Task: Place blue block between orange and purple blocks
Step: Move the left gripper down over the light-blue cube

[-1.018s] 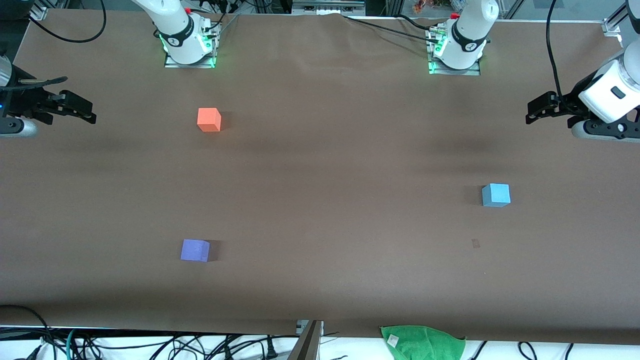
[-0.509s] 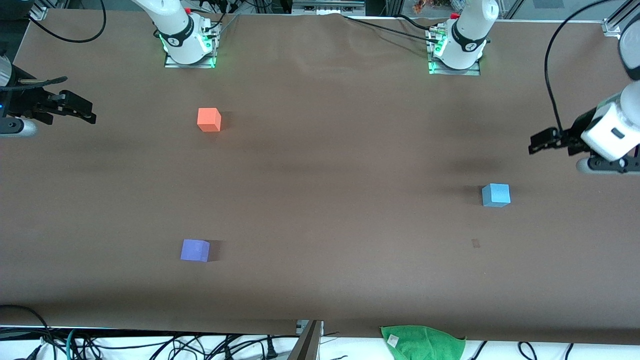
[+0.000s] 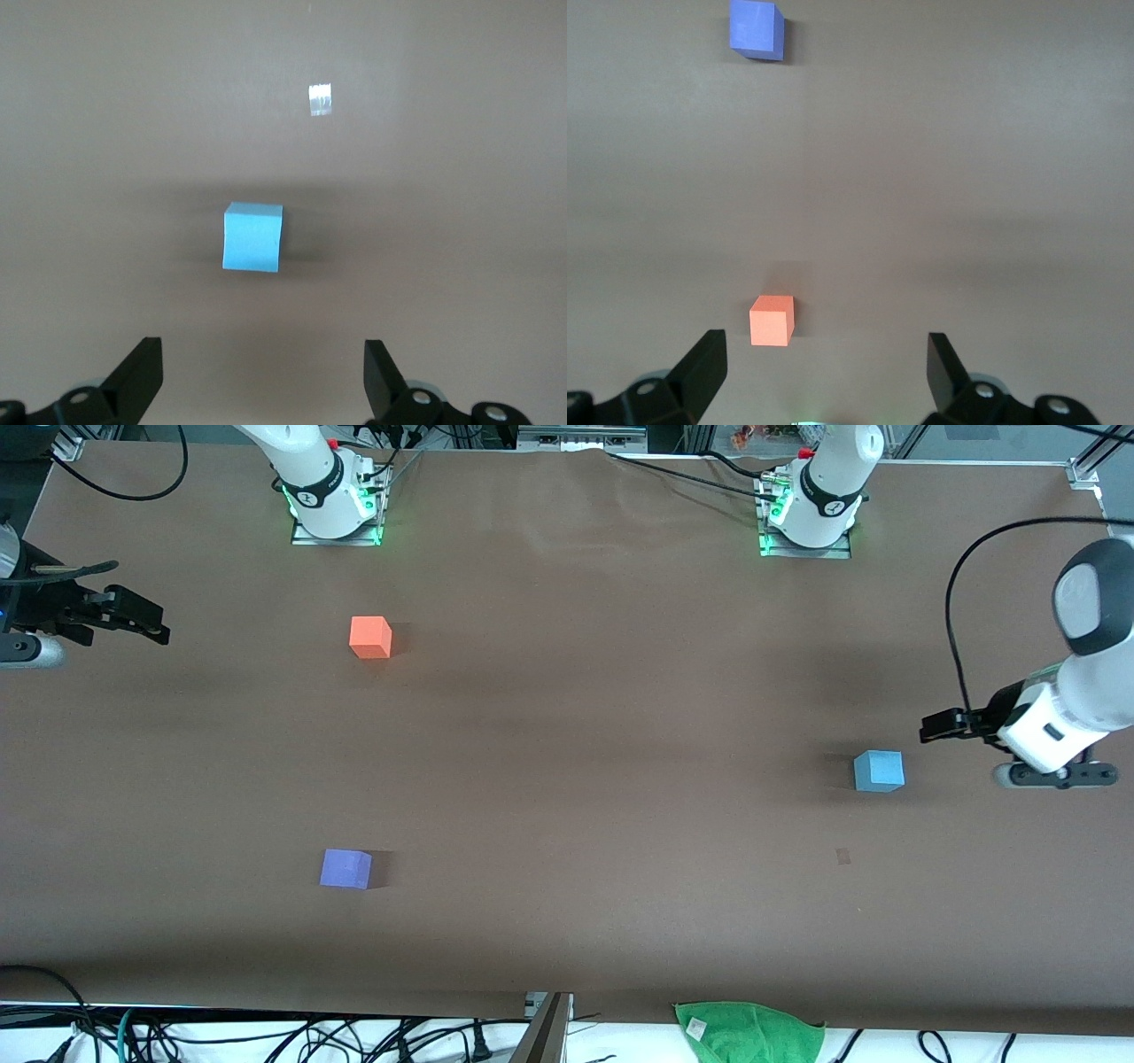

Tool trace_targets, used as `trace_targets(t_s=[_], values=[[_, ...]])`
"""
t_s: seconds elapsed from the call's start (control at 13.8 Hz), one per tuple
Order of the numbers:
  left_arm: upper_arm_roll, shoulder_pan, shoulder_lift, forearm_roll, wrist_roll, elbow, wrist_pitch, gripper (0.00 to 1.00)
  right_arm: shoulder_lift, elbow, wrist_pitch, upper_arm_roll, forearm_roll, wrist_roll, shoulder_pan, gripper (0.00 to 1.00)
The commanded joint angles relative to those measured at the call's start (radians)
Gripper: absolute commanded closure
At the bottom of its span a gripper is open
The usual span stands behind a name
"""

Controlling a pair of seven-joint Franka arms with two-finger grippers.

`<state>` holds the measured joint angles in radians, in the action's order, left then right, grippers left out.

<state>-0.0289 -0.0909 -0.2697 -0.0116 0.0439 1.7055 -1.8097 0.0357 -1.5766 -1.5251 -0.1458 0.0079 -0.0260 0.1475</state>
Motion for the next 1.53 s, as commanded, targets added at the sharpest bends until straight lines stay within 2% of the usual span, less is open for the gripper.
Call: trace_targets(t_s=[0.0,0.22,0.51,0.95,1.45], values=[[-0.005,-0.004,-0.023,0.028,0.097,0.046,0.009,0.0,0.006,0.018,0.006,-0.001,0.017,-0.011,-0.005,0.01],[-0.005,-0.039,-0.101,0.03,0.21,0.045,-0.023,0.0,0.006,0.02,0.006,-0.001,0.017,-0.011,-0.005,0.01],[-0.005,-0.04,-0.172,0.033,0.231,0.066,-0.147,0.0,0.006,0.018,0.003,-0.001,0.017,-0.012,-0.005,0.01],[-0.005,-0.049,-0.18,0.036,0.228,0.21,-0.377,0.0,0.006,0.018,0.005,-0.003,0.017,-0.011,-0.005,0.01],[-0.005,-0.047,-0.249,0.042,0.214,0.22,-0.486,0.0,0.006,0.018,0.005,-0.003,0.017,-0.012,-0.005,0.01]])
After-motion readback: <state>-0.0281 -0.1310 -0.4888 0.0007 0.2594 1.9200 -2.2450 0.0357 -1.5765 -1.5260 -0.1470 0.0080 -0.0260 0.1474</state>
